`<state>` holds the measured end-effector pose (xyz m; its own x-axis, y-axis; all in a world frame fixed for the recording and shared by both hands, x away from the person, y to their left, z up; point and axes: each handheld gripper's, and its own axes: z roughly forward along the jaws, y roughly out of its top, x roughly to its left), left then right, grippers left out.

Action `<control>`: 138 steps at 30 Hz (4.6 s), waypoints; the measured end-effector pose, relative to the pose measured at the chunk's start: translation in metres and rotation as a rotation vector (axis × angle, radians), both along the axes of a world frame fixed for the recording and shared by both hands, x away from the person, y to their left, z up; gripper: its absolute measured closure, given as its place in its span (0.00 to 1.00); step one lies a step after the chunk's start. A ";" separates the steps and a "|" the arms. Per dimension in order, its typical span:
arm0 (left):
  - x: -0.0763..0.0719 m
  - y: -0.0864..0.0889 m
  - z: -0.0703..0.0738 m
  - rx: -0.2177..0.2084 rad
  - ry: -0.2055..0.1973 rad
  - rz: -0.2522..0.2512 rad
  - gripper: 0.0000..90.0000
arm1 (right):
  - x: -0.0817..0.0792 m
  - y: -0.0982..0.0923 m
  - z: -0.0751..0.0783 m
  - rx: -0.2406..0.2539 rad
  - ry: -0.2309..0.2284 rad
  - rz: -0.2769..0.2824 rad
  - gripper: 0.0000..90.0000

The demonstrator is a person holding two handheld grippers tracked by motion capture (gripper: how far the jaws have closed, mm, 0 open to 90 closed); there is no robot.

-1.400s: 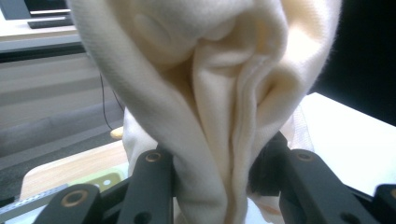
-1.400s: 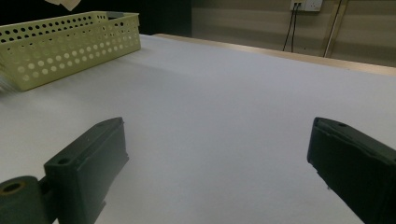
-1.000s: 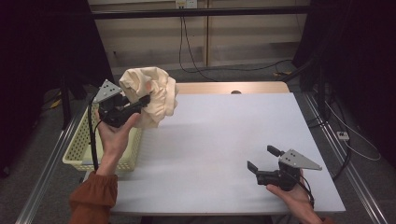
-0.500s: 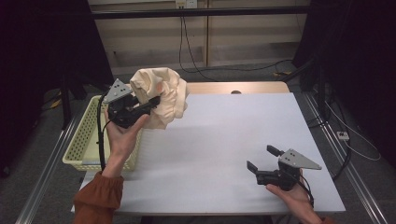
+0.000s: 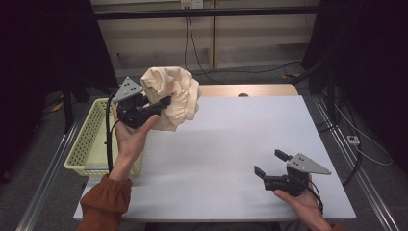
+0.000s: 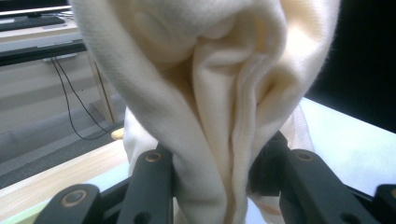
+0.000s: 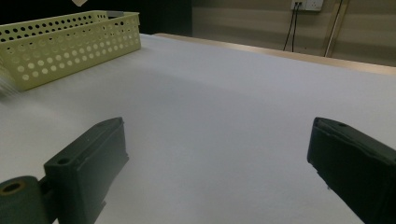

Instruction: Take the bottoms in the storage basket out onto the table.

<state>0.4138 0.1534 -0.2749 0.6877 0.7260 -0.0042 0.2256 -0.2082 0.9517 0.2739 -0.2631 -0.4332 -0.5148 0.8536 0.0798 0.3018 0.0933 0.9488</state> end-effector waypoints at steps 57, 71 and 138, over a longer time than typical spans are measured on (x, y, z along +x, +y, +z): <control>0.019 -0.081 -0.017 -0.032 0.100 -0.124 0.73 | -0.001 -0.001 0.000 0.009 0.000 0.001 0.05; 0.027 -0.093 -0.036 0.007 0.148 -0.129 0.73 | -0.001 -0.001 0.000 0.009 0.002 0.000 0.05; 0.070 -0.111 -0.140 0.175 0.367 -0.060 0.68 | 0.000 -0.001 0.000 0.008 0.005 0.006 0.05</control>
